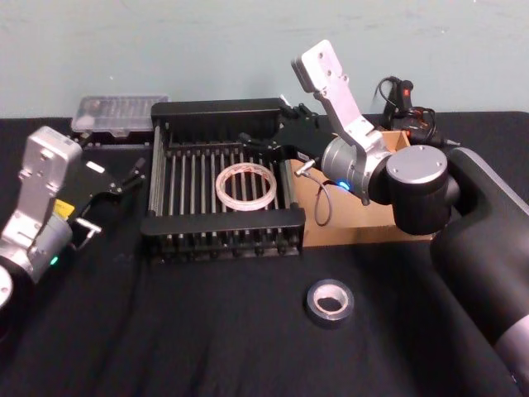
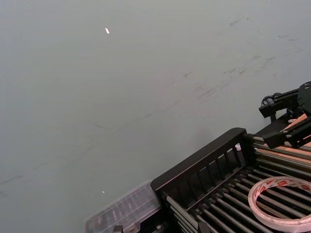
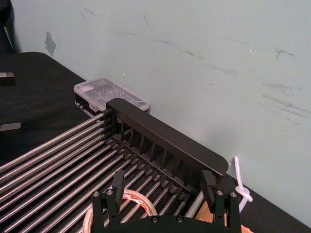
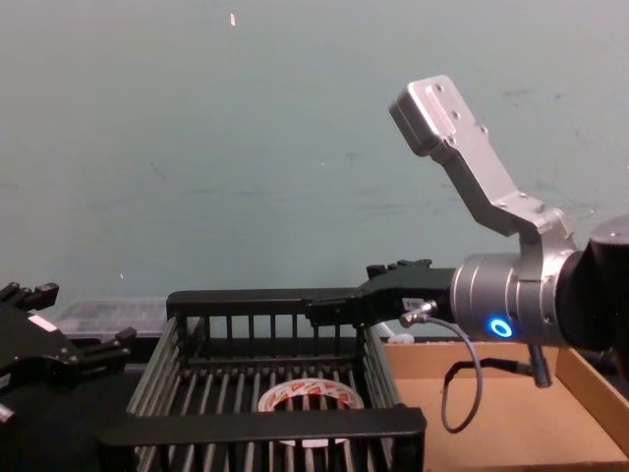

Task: Pick up the white tape and place it into the black box , Pick up the silver tape and place it into the brown box.

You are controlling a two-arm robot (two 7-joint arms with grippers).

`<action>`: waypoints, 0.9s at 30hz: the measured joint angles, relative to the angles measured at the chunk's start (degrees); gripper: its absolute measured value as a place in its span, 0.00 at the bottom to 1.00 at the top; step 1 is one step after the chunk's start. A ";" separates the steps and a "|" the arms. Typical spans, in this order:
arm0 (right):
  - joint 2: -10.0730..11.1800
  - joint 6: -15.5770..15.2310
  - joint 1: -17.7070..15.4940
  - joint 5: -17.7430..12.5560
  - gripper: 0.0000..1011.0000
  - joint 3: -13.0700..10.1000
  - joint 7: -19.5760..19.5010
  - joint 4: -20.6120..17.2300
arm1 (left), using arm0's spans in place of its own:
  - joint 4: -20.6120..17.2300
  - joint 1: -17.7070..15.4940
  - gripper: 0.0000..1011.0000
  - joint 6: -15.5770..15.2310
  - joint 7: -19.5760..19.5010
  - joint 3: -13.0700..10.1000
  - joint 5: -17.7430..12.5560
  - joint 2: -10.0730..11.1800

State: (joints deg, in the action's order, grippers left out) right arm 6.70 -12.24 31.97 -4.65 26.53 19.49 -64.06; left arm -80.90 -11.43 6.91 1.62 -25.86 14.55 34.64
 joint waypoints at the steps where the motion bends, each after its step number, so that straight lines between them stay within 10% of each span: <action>1: 0.00 0.00 0.00 0.00 0.98 0.00 0.00 0.00 | 0.00 0.00 0.99 0.00 0.00 0.00 0.00 0.00; 12: 0.19 -0.01 -0.70 -0.24 0.99 -0.62 0.05 -1.15 | 0.00 0.00 0.99 0.00 0.00 0.00 0.00 0.00; 27: 2.91 -2.03 -7.64 -1.86 0.99 -2.44 -0.56 -12.11 | 0.00 0.00 0.99 0.00 0.00 0.00 0.00 0.00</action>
State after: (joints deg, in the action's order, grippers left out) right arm 9.61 -14.27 24.33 -6.51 24.08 18.93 -76.17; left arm -80.90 -11.43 6.91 1.62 -25.86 14.55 34.64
